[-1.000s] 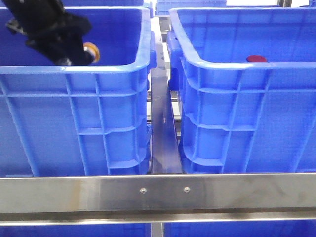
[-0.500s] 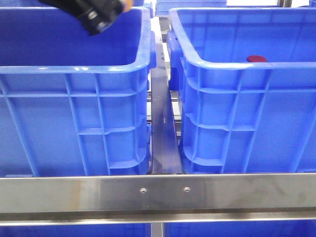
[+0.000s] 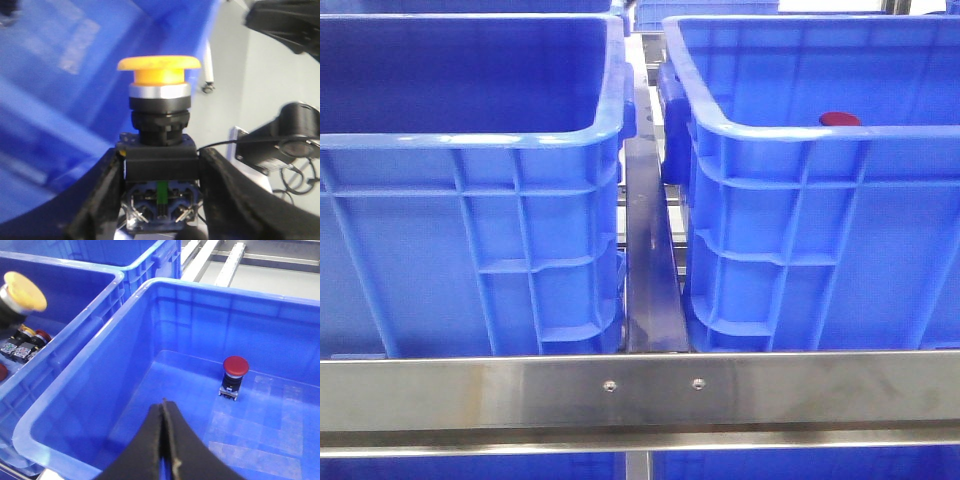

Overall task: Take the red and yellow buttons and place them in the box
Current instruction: 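Carry the yellow button with the left gripper toward the right gripper, then close the right gripper on the yellow button's cap held by the left gripper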

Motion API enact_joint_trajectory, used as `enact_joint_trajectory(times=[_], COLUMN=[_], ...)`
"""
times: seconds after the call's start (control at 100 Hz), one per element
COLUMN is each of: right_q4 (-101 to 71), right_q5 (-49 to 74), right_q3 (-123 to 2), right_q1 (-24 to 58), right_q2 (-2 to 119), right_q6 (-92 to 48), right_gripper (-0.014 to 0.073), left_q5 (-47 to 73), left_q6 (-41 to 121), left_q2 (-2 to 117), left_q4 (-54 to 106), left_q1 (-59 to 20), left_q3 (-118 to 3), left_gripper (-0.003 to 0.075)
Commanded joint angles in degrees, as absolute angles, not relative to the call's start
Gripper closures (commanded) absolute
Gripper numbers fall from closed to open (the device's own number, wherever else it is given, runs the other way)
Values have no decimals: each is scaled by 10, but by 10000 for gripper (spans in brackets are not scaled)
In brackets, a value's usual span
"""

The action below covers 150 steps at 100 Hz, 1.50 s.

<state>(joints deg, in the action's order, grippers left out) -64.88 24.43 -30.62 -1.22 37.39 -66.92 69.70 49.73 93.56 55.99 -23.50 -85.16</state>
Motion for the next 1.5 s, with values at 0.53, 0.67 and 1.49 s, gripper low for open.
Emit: enact_joint_trajectory(times=[0.53,0.67,1.49], right_q4=[-675,-679,-878], right_q5=[235,235,494], right_q3=[-320,-320,-440], right_q1=[-14,-14,-14], right_q2=[372,372,490], right_q6=[-672,-672,-455], right_gripper=[662,662,-38], left_q5=[727,727,725], left_q6=[502,502,502], left_q2=[908,908,908], left_q4=[636,636,636], left_q1=[-310,-310,-310], left_q3=[-869,-869,-869], left_gripper=[479,479,479])
